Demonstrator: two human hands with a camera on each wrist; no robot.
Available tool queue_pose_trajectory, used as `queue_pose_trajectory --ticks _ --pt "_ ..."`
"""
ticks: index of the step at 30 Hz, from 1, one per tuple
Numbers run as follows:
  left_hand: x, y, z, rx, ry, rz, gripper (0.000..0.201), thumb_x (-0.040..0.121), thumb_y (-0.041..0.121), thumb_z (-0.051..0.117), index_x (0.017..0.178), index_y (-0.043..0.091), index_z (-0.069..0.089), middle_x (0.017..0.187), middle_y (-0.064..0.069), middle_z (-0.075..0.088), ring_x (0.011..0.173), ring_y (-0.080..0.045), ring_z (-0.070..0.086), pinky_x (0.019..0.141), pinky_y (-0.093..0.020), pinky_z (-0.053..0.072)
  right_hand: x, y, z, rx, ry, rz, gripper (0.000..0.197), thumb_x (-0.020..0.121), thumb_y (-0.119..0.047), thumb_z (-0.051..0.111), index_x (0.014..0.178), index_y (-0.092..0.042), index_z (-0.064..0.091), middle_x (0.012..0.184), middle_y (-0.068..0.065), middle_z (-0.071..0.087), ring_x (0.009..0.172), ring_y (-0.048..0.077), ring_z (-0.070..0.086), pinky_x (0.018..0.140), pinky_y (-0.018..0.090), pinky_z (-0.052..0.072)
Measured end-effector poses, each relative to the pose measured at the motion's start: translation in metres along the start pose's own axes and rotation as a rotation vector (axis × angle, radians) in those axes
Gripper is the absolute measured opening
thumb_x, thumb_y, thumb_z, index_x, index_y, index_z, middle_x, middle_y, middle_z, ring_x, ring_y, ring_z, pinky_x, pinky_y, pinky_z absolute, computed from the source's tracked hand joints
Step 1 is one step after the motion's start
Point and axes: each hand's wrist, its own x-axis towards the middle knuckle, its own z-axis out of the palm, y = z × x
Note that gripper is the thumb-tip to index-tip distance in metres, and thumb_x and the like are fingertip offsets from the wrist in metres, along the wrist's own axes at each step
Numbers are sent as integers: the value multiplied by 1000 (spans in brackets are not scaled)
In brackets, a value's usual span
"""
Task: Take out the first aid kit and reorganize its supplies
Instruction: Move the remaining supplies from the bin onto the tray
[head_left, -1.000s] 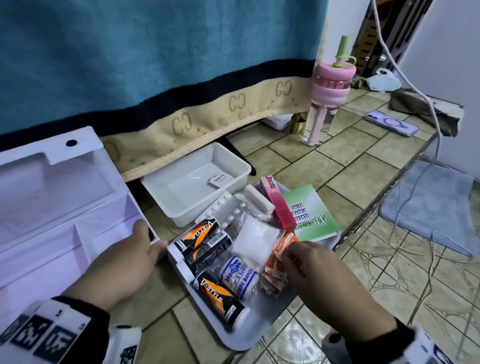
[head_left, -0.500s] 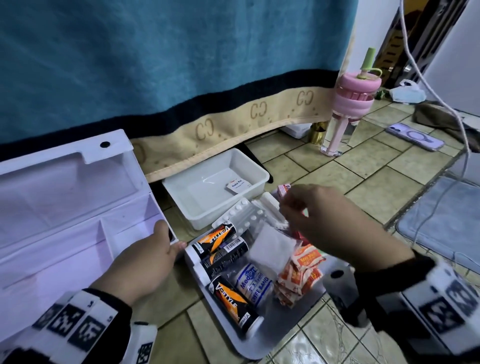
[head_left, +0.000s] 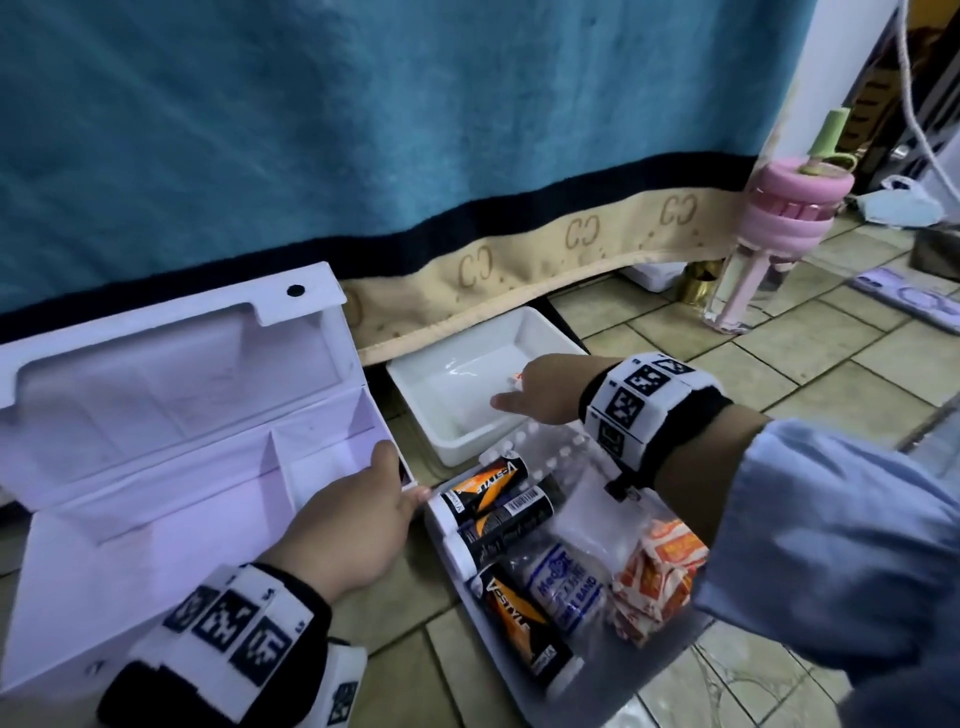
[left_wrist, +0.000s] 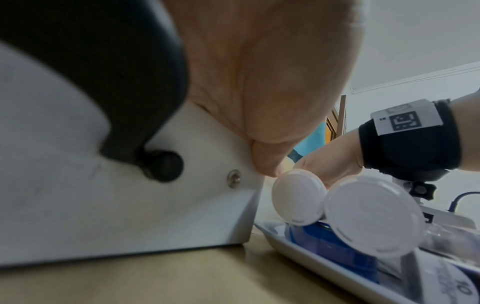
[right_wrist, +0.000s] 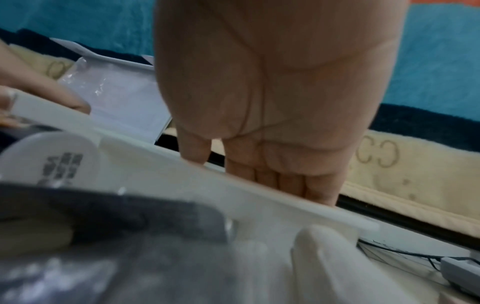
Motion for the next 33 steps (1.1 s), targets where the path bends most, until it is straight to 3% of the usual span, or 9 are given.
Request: queue_pose_trajectory --ticks 3,8,10,12,15,17,21,24,33 --pt "0 -1 1 -3 0 7 28 98 41 35 85 18 24 62 0 40 57 -18 40 52 -33 28 -4 3 -5 -11 101 0 50 98 -38 40 57 -11 40 63 3 44 70 21 48 67 28 37" --pt "1 -1 1 8 9 12 29 98 41 35 84 19 24 63 -1 42 58 -19 43 55 -34 31 -7 10 -12 -5 244 60 41 93 -17 50 54 -5 42 56 5 36 52 17 37 44 24 27" --pt "1 -2 2 1 8 12 28 98 41 35 85 18 24 63 -1 42 59 -19 44 56 -34 32 -10 15 -17 52 327 66 26 90 -12 50 77 4 64 65 12 55 65 27 54 52 26 43" --pt "1 -2 2 0 7 12 28 98 40 35 85 18 24 63 -1 43 59 -19 44 55 -34 32 -17 21 -23 108 378 62 23 88 -10 53 102 -1 69 95 15 68 88 31 64 73 35 56" --pt "1 -1 1 11 4 11 28 98 40 34 84 18 24 63 -1 43 58 -19 44 54 -33 31 -36 29 -33 135 429 8 29 85 -10 58 63 -28 56 70 -1 54 71 22 54 55 27 45" --pt "1 -1 1 9 1 5 29 98 40 34 83 19 23 62 -1 42 57 -18 43 53 -32 30 -57 33 -42 126 444 -17 42 84 -16 63 52 -24 37 60 -3 43 62 21 44 50 24 35" --pt "0 -1 1 9 -1 -8 29 98 41 35 84 18 24 62 -1 42 57 -18 42 50 -31 29 -106 45 -47 44 372 -62 28 83 -28 64 67 -9 53 78 13 62 70 30 56 65 37 47" --pt "0 -1 1 11 0 -7 29 98 41 35 84 18 24 62 -2 42 57 -18 42 50 -31 28 -132 50 -32 -31 316 -32 29 83 -38 62 94 -11 65 99 9 68 89 27 64 79 44 53" --pt "-2 1 -1 8 2 -5 29 98 41 34 83 18 25 60 0 39 55 -18 40 51 -31 27 -144 33 31 -45 -43 -112 46 83 -48 60 123 -26 56 127 -11 54 113 13 55 97 32 46"
